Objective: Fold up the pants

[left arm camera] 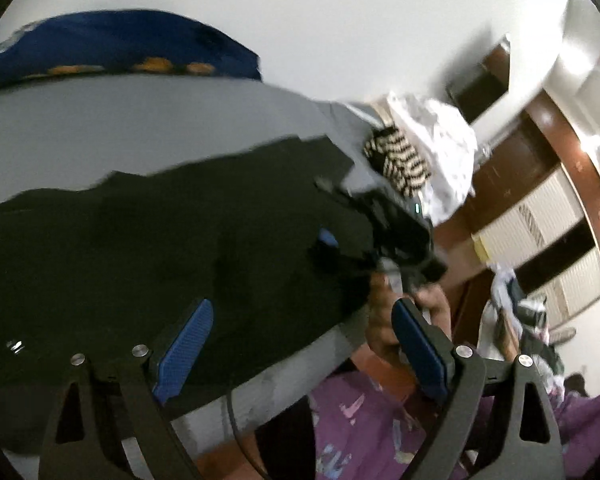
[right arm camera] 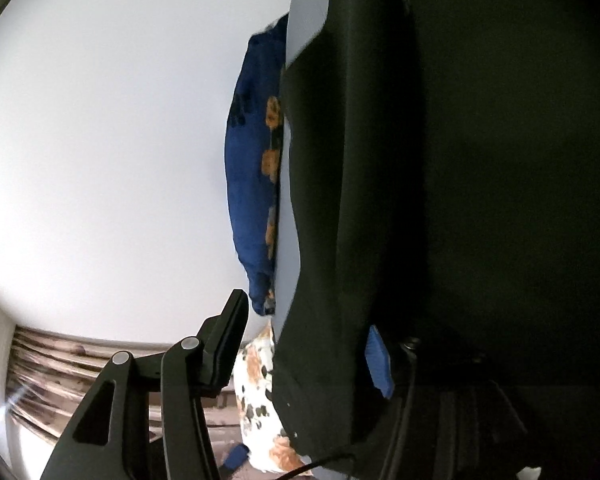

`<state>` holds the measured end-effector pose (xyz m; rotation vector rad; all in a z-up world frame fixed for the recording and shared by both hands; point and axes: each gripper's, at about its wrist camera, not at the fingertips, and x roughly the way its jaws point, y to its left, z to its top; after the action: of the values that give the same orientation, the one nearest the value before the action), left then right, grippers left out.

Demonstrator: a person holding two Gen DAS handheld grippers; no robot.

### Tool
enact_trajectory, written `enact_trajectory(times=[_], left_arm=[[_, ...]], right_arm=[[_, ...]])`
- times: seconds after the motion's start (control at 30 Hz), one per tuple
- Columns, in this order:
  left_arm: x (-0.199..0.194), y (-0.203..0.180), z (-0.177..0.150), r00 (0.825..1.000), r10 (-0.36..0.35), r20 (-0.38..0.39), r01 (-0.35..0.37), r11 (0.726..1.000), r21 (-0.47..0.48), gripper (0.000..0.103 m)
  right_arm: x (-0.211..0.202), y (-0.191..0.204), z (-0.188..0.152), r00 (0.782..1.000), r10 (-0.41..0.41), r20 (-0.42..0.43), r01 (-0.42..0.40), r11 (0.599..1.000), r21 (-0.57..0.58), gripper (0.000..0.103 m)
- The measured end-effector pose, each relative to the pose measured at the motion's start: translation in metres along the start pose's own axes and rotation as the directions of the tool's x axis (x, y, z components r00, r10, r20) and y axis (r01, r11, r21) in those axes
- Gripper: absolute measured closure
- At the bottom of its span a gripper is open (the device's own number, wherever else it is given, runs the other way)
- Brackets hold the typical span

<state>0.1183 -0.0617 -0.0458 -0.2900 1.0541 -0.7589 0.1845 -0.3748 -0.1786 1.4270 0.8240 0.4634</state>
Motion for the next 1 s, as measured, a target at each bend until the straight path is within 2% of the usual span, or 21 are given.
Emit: enact_trajectory(times=[0.07, 0.17, 0.27, 0.33, 0.4, 0.47, 0.53, 0.57, 0.6, 0.63, 0.67, 0.7, 0.73, 0.77, 0.9, 1.0], left_arm=[[0.021, -0.005, 0.001, 0.999, 0.017, -0.037, -0.017, 1.0, 0.018, 0.012], [0.043, -0.006, 0.001, 0.997, 0.045, -0.061, -0.04, 0.996, 0.076, 0.012], [0.065, -0.013, -0.002, 0.994, 0.087, -0.063, -0.077, 0.987, 0.138, 0.012], [0.085, -0.012, 0.001, 0.99, 0.124, -0.072, -0.112, 0.982, 0.151, 0.012], [0.097, -0.01, 0.0, 0.988, 0.129, -0.085, -0.116, 0.983, 0.142, 0.012], [0.097, -0.011, -0.003, 0.991, 0.12, -0.057, -0.111, 0.983, 0.146, 0.012], [0.094, -0.017, -0.006, 0.99, 0.141, -0.01, -0.136, 0.972, 0.193, 0.012], [0.095, -0.019, -0.007, 0.986, 0.166, 0.001, -0.162, 0.961, 0.224, 0.014], [0.098, -0.02, -0.006, 0.984, 0.176, 0.0, -0.17, 0.955, 0.242, 0.021], [0.101, -0.023, -0.005, 0.984, 0.175, -0.007, -0.168, 0.951, 0.261, 0.025], [0.104, -0.027, -0.003, 0.984, 0.181, -0.009, -0.171, 0.946, 0.274, 0.034], [0.107, -0.031, -0.003, 0.98, 0.198, -0.006, -0.188, 0.937, 0.296, 0.035], [0.11, -0.038, -0.002, 0.975, 0.221, 0.004, -0.21, 0.92, 0.331, 0.035], [0.111, -0.042, -0.002, 0.975, 0.224, 0.008, -0.213, 0.914, 0.346, 0.035], [0.127, -0.063, 0.003, 0.954, 0.295, 0.046, -0.284, 0.849, 0.446, 0.035], [0.139, -0.066, 0.011, 0.943, 0.329, 0.06, -0.319, 0.832, 0.454, 0.034]], right_arm=[[0.002, 0.004, 0.013, 1.0, 0.003, 0.0, -0.003, 1.0, -0.009, 0.05], [-0.005, 0.005, 0.034, 0.999, 0.009, 0.045, -0.008, 1.0, -0.017, 0.049], [-0.012, -0.005, 0.062, 0.994, 0.067, 0.084, -0.072, 0.996, 0.059, 0.046], [-0.012, -0.007, 0.071, 0.993, 0.08, 0.089, -0.087, 0.993, 0.079, 0.046], [-0.015, -0.002, 0.079, 0.991, 0.081, 0.108, -0.087, 0.995, 0.053, 0.046], [-0.026, -0.001, 0.08, 0.987, 0.093, 0.131, -0.098, 0.995, 0.034, 0.045], [-0.025, 0.002, 0.079, 0.987, 0.082, 0.136, -0.086, 0.996, 0.023, 0.042], [-0.024, 0.003, 0.078, 0.989, 0.064, 0.133, -0.065, 0.998, 0.009, 0.041], [-0.025, 0.003, 0.076, 0.991, 0.045, 0.129, -0.045, 0.999, -0.008, 0.041], [-0.018, 0.006, 0.076, 0.991, 0.034, 0.126, -0.031, 0.999, -0.023, 0.043], [-0.017, 0.008, 0.077, 0.993, 0.013, 0.12, -0.008, 0.999, -0.044, 0.053], [-0.015, 0.011, 0.077, 0.994, -0.008, 0.107, 0.016, 0.997, -0.072, 0.072], [-0.014, 0.011, 0.078, 0.995, -0.018, 0.096, 0.026, 0.996, -0.082, 0.082], [-0.014, 0.014, 0.078, 0.996, -0.021, 0.085, 0.029, 0.996, -0.09, 0.088], [-0.016, 0.02, 0.08, 0.998, -0.004, 0.056, 0.007, 0.999, -0.052, 0.089], [-0.024, 0.026, 0.078, 0.998, -0.044, 0.055, 0.047, 0.997, -0.054, 0.089]])
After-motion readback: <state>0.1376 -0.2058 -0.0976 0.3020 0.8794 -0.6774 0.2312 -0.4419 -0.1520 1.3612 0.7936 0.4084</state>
